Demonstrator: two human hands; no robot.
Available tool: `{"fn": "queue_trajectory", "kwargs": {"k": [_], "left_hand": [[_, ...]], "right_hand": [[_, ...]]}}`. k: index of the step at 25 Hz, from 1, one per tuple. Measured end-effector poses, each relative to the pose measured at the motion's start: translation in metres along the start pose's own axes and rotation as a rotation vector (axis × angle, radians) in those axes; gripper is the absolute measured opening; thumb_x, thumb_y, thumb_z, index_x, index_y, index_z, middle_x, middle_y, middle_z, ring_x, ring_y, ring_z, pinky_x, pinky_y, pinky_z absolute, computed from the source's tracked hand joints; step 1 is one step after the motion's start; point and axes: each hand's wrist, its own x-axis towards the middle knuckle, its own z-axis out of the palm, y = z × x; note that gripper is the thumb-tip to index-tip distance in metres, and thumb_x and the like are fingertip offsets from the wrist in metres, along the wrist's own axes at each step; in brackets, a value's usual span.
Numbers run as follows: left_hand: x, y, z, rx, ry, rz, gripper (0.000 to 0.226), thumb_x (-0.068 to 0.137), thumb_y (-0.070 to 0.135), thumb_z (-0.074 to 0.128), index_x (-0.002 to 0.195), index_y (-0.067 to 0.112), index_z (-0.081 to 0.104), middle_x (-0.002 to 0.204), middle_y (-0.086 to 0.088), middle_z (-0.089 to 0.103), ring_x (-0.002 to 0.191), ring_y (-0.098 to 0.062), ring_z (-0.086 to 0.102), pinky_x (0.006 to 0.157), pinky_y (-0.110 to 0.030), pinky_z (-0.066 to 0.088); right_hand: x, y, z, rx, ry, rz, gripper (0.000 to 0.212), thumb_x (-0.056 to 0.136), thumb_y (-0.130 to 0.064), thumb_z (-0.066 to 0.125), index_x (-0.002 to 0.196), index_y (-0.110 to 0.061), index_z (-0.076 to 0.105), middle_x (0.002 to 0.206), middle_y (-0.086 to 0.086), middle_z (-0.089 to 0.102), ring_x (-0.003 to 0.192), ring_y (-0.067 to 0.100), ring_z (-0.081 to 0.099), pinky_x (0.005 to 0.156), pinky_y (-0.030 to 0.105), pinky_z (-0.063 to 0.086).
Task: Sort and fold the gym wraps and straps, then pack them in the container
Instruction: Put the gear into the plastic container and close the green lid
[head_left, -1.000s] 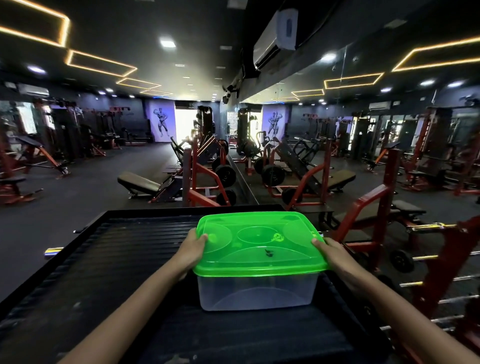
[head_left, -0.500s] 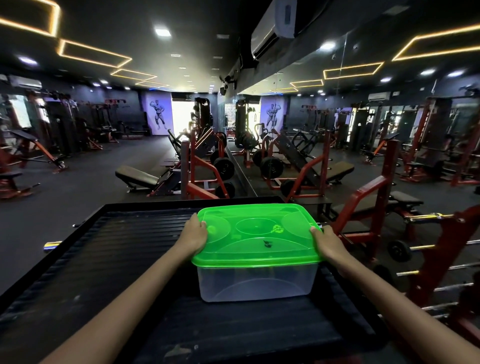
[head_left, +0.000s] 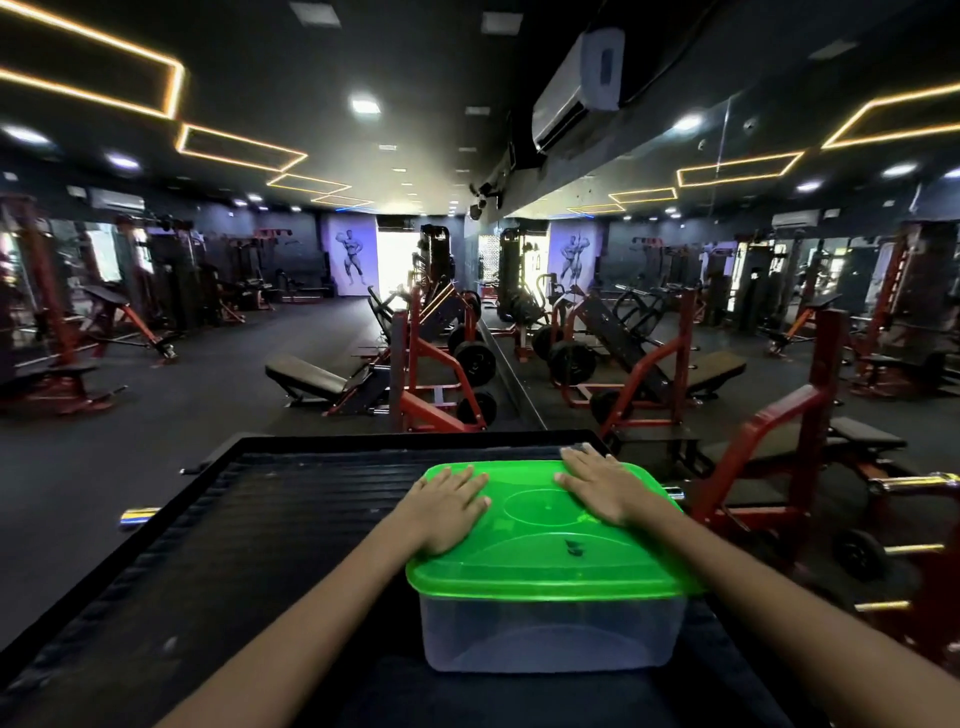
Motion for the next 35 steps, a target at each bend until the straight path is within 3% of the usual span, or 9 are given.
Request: {"fn": "queue_trajectory", "kwargs": {"k": [2, 8, 13, 17, 25, 27, 30, 32, 35], "left_hand": [[0.001, -0.003, -0.001, 0.008, 0.011, 0.004, 0.052, 0.102, 0.04, 0.014, 0.15, 0.023, 0.005, 0.159, -0.001, 0.0, 0.146, -0.022, 0.0, 0.119, -0.043, 0.003], [0.016, 0.036, -0.009, 0.035, 0.015, -0.221, 0.059, 0.098, 0.047, 0.021, 0.148, 0.016, 0.015, 0.156, -0.011, 0.009, 0.141, -0.036, 0.013, 0.112, -0.059, 0.013], [0.036, 0.058, 0.0, 0.046, 0.137, -0.261, 0.075, 0.092, 0.064, 0.017, 0.149, 0.014, 0.014, 0.158, -0.009, 0.005, 0.144, -0.034, 0.008, 0.113, -0.058, 0.006], [0.042, 0.05, 0.003, 0.049, 0.1, -0.176, 0.076, 0.094, 0.062, 0.014, 0.15, 0.011, 0.01, 0.158, -0.009, 0.009, 0.145, -0.028, 0.007, 0.116, -0.053, 0.004], [0.047, 0.053, 0.01, 0.023, 0.146, -0.193, 0.077, 0.093, 0.062, 0.017, 0.149, 0.01, 0.012, 0.157, -0.01, 0.012, 0.145, -0.03, 0.008, 0.116, -0.054, 0.005], [0.05, 0.05, 0.006, -0.048, 0.164, -0.159, 0.075, 0.093, 0.061, 0.025, 0.147, 0.009, 0.021, 0.155, -0.009, 0.021, 0.143, -0.029, 0.016, 0.116, -0.051, 0.009], [0.05, 0.022, -0.003, -0.205, 0.238, -0.127, 0.054, 0.092, 0.047, 0.044, 0.129, 0.008, 0.049, 0.136, -0.013, 0.049, 0.124, -0.027, 0.045, 0.106, -0.037, 0.035], [0.05, -0.007, -0.007, -0.264, 0.256, -0.26, 0.047, 0.095, 0.043, 0.042, 0.115, 0.003, 0.058, 0.122, -0.016, 0.058, 0.112, -0.028, 0.053, 0.095, -0.035, 0.042], [0.053, -0.021, -0.01, -0.284, 0.136, -0.454, 0.05, 0.101, 0.032, 0.027, 0.124, -0.005, 0.052, 0.132, -0.023, 0.051, 0.121, -0.035, 0.049, 0.1, -0.039, 0.04]], "right_hand": [[0.003, 0.003, 0.015, -0.042, -0.089, 0.042, 0.058, 0.101, -0.043, 0.017, 0.15, -0.014, 0.006, 0.159, 0.005, 0.005, 0.146, 0.018, 0.001, 0.117, 0.036, 0.0], [-0.001, 0.0, 0.013, -0.037, -0.014, 0.064, 0.059, 0.1, -0.047, 0.02, 0.15, -0.015, 0.015, 0.158, 0.004, 0.013, 0.146, 0.018, 0.009, 0.117, 0.04, 0.004], [-0.003, 0.012, 0.012, -0.023, 0.087, 0.51, 0.07, 0.094, -0.056, 0.023, 0.145, -0.008, 0.027, 0.153, 0.014, 0.025, 0.141, 0.035, 0.019, 0.112, 0.059, 0.006], [0.002, 0.022, 0.003, 0.069, -0.013, 0.495, 0.067, 0.094, -0.055, 0.022, 0.145, -0.012, 0.023, 0.15, 0.02, 0.028, 0.134, 0.037, 0.034, 0.107, 0.046, 0.028], [0.032, 0.025, -0.002, 0.065, 0.088, 0.642, 0.046, 0.09, -0.031, 0.037, 0.125, -0.007, 0.055, 0.134, 0.014, 0.054, 0.121, 0.029, 0.053, 0.095, 0.033, 0.041], [0.032, 0.025, -0.002, 0.047, 0.107, 0.651, 0.046, 0.089, -0.031, 0.037, 0.124, -0.008, 0.056, 0.133, 0.013, 0.055, 0.119, 0.029, 0.054, 0.094, 0.032, 0.041], [0.029, 0.023, -0.001, 0.053, 0.113, 0.66, 0.045, 0.09, -0.031, 0.037, 0.123, -0.008, 0.056, 0.132, 0.013, 0.055, 0.118, 0.028, 0.054, 0.093, 0.032, 0.041], [0.029, 0.023, 0.0, 0.044, 0.116, 0.663, 0.045, 0.09, -0.031, 0.036, 0.123, -0.008, 0.056, 0.131, 0.013, 0.056, 0.117, 0.029, 0.054, 0.092, 0.032, 0.041], [0.031, 0.023, -0.001, 0.042, 0.132, 0.664, 0.044, 0.089, -0.031, 0.037, 0.122, -0.008, 0.057, 0.13, 0.012, 0.056, 0.116, 0.028, 0.055, 0.092, 0.032, 0.041]]}}
